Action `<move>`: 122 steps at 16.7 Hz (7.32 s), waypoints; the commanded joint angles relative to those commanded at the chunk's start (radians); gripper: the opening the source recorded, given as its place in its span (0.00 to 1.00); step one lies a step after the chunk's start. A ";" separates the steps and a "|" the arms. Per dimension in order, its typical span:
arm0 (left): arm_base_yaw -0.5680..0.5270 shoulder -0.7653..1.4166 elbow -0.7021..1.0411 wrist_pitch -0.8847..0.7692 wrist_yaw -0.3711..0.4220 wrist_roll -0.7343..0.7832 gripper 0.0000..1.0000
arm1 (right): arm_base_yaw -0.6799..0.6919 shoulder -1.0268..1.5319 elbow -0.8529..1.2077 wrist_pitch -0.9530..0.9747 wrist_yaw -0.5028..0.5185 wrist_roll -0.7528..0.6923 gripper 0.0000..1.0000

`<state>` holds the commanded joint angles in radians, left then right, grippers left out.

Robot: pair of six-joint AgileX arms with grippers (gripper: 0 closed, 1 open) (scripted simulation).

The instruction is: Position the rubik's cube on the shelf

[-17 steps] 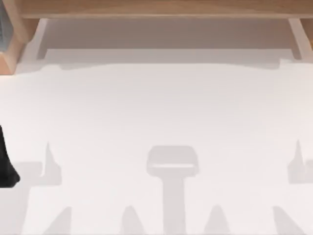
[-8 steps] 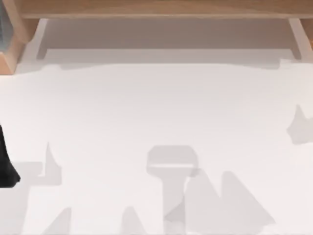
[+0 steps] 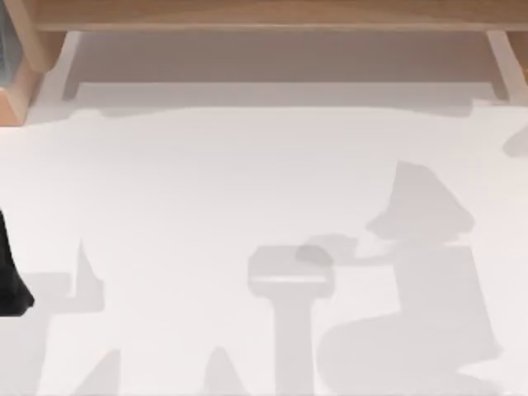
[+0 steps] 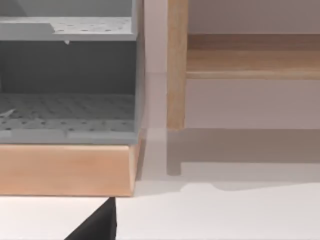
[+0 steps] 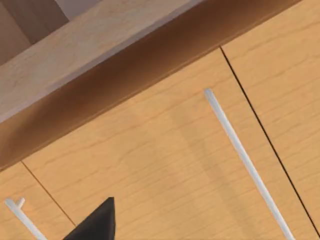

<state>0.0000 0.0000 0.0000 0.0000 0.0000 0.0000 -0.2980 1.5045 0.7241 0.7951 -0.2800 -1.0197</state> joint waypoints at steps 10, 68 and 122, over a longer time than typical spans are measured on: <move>0.000 0.000 0.000 0.000 0.000 0.000 1.00 | -0.140 0.699 0.328 0.361 -0.125 -0.469 1.00; 0.000 0.000 0.000 0.000 0.000 0.000 1.00 | -0.212 0.722 0.199 0.511 -0.188 -0.535 0.00; 0.000 0.000 0.000 0.000 0.000 0.000 1.00 | -0.459 0.539 -0.300 0.829 -0.443 -0.531 1.00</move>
<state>0.0000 0.0000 0.0000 0.0000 0.0000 0.0000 -0.7572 2.0433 0.4237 1.6243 -0.7232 -1.5507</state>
